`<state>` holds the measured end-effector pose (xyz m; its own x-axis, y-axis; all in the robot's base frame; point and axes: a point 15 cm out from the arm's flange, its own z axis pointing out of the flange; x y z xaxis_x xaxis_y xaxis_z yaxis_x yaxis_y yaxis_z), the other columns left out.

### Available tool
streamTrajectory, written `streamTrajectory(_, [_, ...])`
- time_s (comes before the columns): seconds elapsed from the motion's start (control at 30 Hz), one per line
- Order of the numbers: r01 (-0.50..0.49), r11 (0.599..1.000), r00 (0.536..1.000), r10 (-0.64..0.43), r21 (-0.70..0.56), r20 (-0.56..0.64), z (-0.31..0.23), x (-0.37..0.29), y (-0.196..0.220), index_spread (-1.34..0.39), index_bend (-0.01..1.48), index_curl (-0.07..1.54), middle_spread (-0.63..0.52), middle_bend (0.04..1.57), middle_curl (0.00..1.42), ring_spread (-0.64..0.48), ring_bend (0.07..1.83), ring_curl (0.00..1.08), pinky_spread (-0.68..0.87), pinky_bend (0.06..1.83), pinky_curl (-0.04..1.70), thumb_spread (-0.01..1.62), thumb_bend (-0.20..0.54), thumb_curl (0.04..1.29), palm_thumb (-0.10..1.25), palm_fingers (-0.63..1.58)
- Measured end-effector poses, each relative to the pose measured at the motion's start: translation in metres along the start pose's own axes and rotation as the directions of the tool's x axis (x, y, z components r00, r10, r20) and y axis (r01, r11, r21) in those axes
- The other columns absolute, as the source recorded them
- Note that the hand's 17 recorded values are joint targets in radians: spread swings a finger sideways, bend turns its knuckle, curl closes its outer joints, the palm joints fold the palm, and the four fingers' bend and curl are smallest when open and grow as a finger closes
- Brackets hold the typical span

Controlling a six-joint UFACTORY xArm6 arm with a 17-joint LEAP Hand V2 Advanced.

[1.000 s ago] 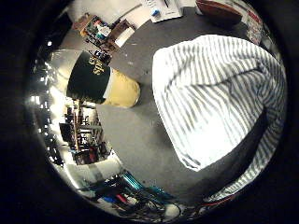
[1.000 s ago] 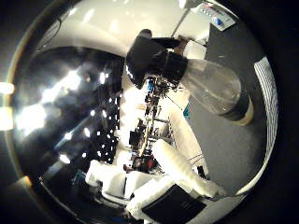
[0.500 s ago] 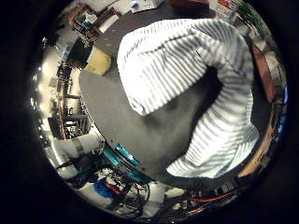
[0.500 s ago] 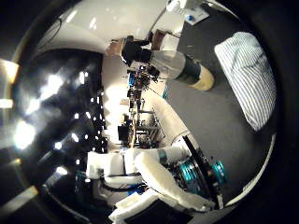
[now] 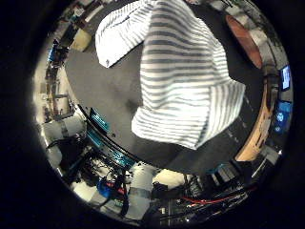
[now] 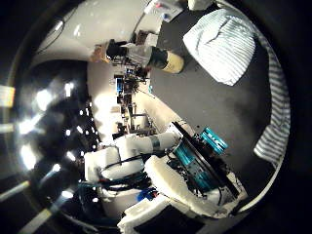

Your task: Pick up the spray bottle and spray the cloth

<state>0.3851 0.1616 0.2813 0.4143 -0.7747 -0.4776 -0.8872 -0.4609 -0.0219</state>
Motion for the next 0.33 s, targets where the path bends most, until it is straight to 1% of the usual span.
streamTrajectory(0.23, [-0.051, 0.999, 0.995, 0.051, 0.0, -0.085, 0.003, 0.032, 0.051, -0.21, 0.2, 0.37, 0.1, 0.2, 0.33, 0.15, 0.17, 0.16, 0.34, 0.18, 0.3, 1.2, -0.017, 0.26, 0.47, 0.07])
streamTrajectory(0.33, [-0.082, 0.997, 0.99, 0.083, 0.016, -0.114, -0.005, 0.048, 0.068, -0.21, 0.2, 0.38, 0.09, 0.21, 0.33, 0.15, 0.17, 0.15, 0.33, 0.18, 0.29, 1.19, -0.018, 0.26, 0.47, 0.08])
